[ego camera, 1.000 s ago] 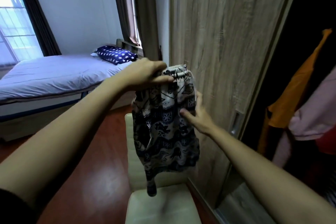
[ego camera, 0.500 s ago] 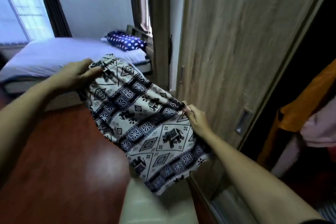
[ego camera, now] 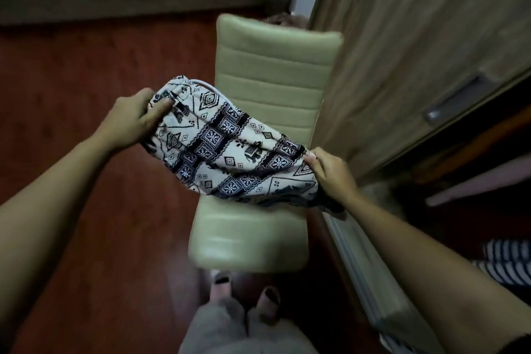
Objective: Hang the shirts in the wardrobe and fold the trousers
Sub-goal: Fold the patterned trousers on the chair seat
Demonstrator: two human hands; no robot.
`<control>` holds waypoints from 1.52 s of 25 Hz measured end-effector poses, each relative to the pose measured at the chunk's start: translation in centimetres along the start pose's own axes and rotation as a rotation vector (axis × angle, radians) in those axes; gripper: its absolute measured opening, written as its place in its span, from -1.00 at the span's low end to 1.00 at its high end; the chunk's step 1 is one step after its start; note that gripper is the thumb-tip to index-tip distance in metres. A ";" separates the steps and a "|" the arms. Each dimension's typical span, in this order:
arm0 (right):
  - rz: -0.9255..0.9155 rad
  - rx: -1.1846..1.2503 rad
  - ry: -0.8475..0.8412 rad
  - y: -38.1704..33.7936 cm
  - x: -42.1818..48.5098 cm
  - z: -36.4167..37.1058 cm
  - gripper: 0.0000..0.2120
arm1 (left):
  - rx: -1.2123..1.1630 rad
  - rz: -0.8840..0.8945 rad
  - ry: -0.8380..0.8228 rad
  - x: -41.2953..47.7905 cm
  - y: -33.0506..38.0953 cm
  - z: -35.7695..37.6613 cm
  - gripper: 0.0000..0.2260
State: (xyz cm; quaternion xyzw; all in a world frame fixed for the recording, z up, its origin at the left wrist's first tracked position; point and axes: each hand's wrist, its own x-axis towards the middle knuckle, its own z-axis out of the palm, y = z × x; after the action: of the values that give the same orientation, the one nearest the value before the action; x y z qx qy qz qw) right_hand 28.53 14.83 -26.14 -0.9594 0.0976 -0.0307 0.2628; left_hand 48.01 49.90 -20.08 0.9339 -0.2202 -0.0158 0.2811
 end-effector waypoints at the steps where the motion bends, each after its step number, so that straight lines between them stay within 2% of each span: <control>1: 0.007 -0.014 -0.051 0.7 -0.1 0.7 -0.42 | -0.046 -0.025 0.000 -0.6 -0.5 1.1 -0.62; 3: 0.017 -0.058 -0.136 2.1 0.4 2.7 -0.42 | -0.079 -0.065 -0.042 -1.9 -2.3 3.8 -0.59; 7: -0.020 -0.145 -0.346 6.2 3.0 10.8 -0.63 | -0.071 -0.273 -0.158 -4.3 -9.6 12.8 -0.59; 9: 0.022 -0.167 -0.479 8.6 4.4 16.8 -0.70 | -0.071 -0.392 -0.185 -5.3 -13.2 18.4 -0.58; 11: 0.072 -0.178 -0.502 10.6 5.5 22.5 -0.74 | -0.036 -0.498 -0.170 -6.2 -16.3 23.3 -0.56; 14: 0.050 -0.160 -0.416 12.4 6.9 27.6 -0.75 | 0.035 -0.566 -0.138 -6.4 -19.2 27.2 -0.53; 18: 0.042 -0.251 -0.329 13.7 9.5 29.2 -0.75 | 0.080 -0.553 -0.158 -4.9 -21.6 28.4 -0.42; 22: 0.191 -0.345 -0.325 14.8 9.8 28.7 -0.64 | 0.113 -0.540 -0.158 -3.6 -22.1 29.2 -0.42; 25: 0.268 -0.423 -0.472 17.0 7.5 27.2 -0.50 | 0.103 -0.523 -0.175 -3.6 -22.9 29.6 -0.44; 27: 0.275 -0.405 -0.553 18.7 6.1 26.4 -0.54 | 0.110 -0.484 -0.204 -3.9 -23.6 29.7 -0.46; 30: 0.297 -0.248 -0.449 19.6 5.9 26.0 -0.67 | 0.189 -0.433 -0.214 -3.9 -23.7 30.2 -0.47; 33: 0.231 -0.399 -0.403 19.2 6.3 25.9 -0.66 | 0.228 -0.421 -0.196 -3.8 -23.3 30.7 -0.46; 35: 0.250 -0.551 -0.357 19.2 6.0 26.2 -0.56 | 0.243 -0.441 -0.190 -3.8 -23.0 30.9 -0.46; 38: 0.265 -0.430 -0.134 18.6 5.0 27.2 -0.58 | 0.213 -0.509 -0.172 -3.9 -22.4 30.7 -0.50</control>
State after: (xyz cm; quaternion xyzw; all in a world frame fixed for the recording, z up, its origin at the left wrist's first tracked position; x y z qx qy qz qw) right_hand 33.28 11.64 -58.99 -0.9719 0.2092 0.0890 0.0606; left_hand 48.80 52.33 -58.16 0.9786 -0.0021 -0.1419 0.1488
